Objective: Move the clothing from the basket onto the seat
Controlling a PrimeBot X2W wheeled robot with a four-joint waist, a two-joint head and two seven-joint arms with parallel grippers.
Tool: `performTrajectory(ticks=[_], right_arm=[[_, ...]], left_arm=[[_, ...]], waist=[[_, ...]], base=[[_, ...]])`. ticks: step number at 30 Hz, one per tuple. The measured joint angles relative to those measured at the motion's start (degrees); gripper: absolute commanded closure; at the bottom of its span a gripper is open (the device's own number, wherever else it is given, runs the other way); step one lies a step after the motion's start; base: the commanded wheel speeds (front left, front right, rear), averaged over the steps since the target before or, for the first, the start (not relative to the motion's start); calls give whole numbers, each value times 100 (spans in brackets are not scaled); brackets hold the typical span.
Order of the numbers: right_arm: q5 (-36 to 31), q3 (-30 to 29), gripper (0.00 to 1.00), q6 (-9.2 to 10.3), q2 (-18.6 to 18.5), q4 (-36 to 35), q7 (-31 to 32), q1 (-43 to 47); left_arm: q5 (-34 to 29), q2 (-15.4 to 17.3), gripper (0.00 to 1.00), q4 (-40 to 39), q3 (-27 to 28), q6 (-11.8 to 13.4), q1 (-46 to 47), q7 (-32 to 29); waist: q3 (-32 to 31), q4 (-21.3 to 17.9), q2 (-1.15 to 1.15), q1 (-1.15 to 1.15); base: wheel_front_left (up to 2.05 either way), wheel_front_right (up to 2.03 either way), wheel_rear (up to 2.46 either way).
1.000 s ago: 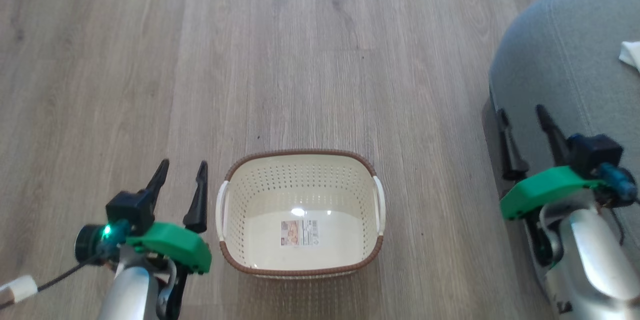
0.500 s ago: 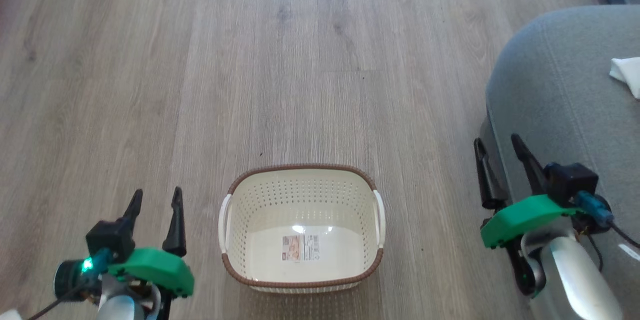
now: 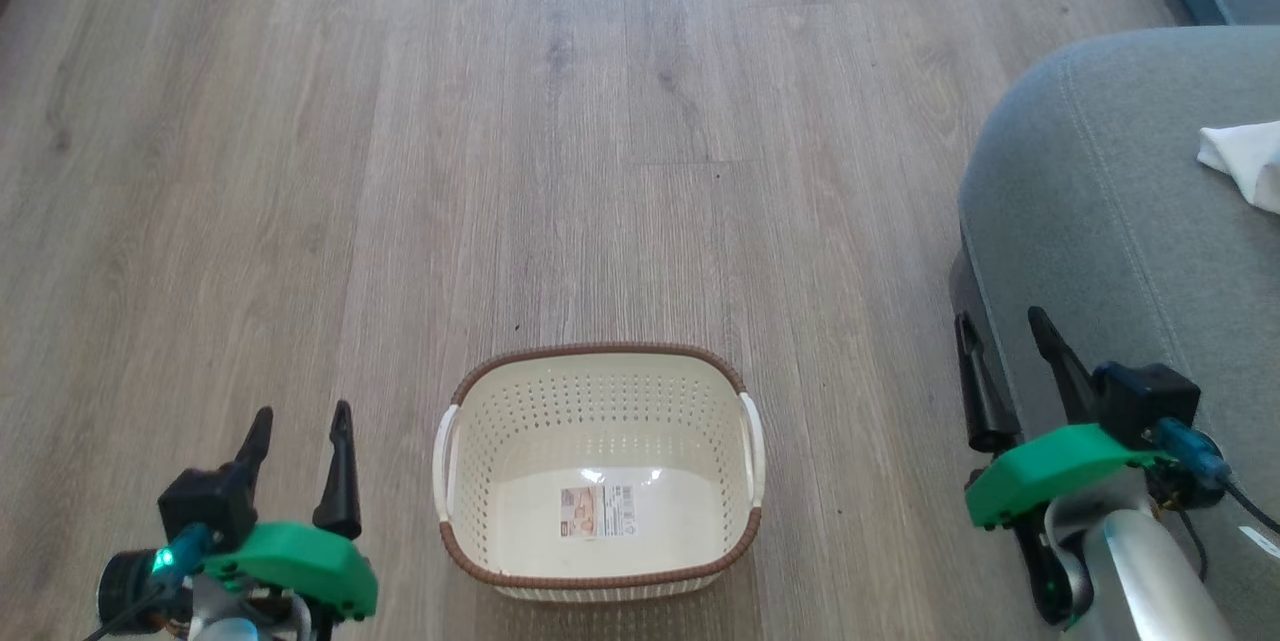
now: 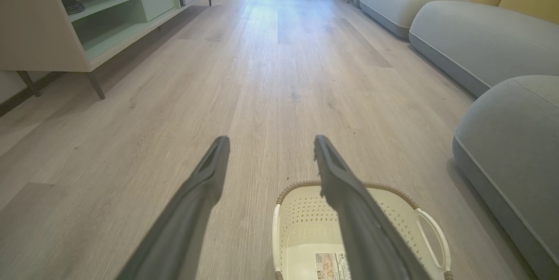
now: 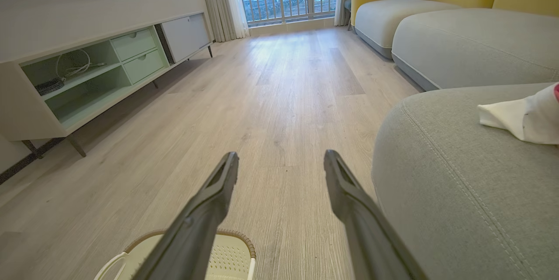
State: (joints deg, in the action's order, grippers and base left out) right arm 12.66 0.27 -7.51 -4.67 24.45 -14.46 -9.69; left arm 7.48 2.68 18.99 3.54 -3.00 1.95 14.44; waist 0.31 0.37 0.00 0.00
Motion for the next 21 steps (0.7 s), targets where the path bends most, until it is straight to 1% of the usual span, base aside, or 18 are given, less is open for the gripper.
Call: performTrajectory(ticks=[1,6,7,13,21], right_arm=[[-1,-9,0,0,5,-5,0,0],[-9,-19,0,0,70,-4,0,0],[-8,-12,100,0,73,45,1,1],[7,12,100,0,82,594,24,417],[483,-12,100,0,86,545,145,515]], left_arm=[[0,0,0,-1,1,-37,0,0],[-1,-2,0,-41,0,-44,0,0],[-2,-4,100,3,-3,-38,2,-10],[19,-57,100,550,-8,-35,-291,-37],[534,-64,100,578,-2,-40,-330,-190]], waist=[[6,-2,0,0],[26,-13,0,0],[28,-14,0,0],[28,-15,0,0],[26,-16,0,0]], base=[[0,0,0],[0,0,0],[0,0,0],[0,0,0],[0,0,0]])
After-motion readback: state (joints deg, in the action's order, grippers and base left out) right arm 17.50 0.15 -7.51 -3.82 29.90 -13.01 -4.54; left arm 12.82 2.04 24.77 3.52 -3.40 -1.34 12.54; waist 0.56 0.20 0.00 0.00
